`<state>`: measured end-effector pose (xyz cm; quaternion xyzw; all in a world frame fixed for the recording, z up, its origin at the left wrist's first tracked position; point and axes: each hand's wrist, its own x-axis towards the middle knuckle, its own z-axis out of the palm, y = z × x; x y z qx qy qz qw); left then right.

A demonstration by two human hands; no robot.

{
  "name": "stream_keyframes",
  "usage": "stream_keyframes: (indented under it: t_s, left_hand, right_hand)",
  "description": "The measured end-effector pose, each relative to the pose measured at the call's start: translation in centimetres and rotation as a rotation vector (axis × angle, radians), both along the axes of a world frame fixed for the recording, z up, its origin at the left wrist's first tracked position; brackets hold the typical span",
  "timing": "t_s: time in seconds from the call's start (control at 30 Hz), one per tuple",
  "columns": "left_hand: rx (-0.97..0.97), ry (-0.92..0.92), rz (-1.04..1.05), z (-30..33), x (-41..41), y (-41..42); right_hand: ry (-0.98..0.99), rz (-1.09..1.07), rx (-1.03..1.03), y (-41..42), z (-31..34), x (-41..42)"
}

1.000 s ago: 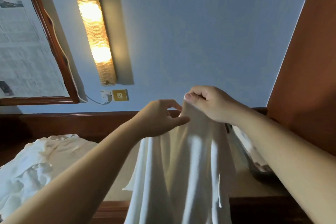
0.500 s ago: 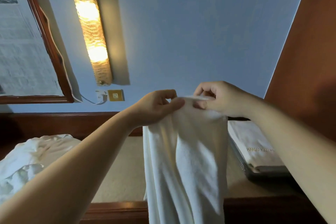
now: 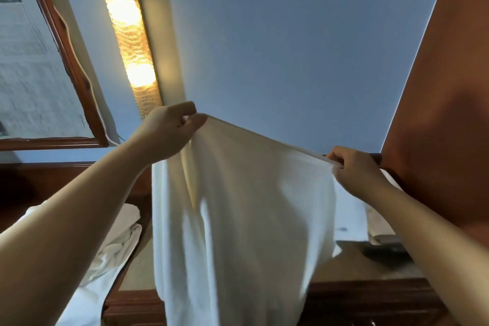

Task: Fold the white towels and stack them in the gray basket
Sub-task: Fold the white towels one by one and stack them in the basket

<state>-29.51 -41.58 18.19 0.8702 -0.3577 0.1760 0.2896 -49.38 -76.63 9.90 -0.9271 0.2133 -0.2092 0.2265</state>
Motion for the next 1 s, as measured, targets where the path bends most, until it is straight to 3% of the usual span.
stream_keyframes:
  t_s: [0.13,0.4,0.53,1.0]
  left_hand:
    - [-0.025,0.049,0.092,-1.1,1.0,1.8]
    - [0.017,0.076,0.147,-3.2,1.7,1.9]
    - [0.019,0.072,0.18,-3.5,2.2,1.4]
    - [-0.089,0.094,0.269,-3.5,2.0,-1.1]
  right_hand:
    - [0.016,-0.008,0.087,-1.9,-0.1,-0.2]
    - [0.504,0.01,-0.231,-1.5,1.0,0.4]
    - [0.588,-0.034,-0.138,-1.7,1.2,0.5]
    - [0.199,-0.045,0.036,-5.1,1.1,-0.3]
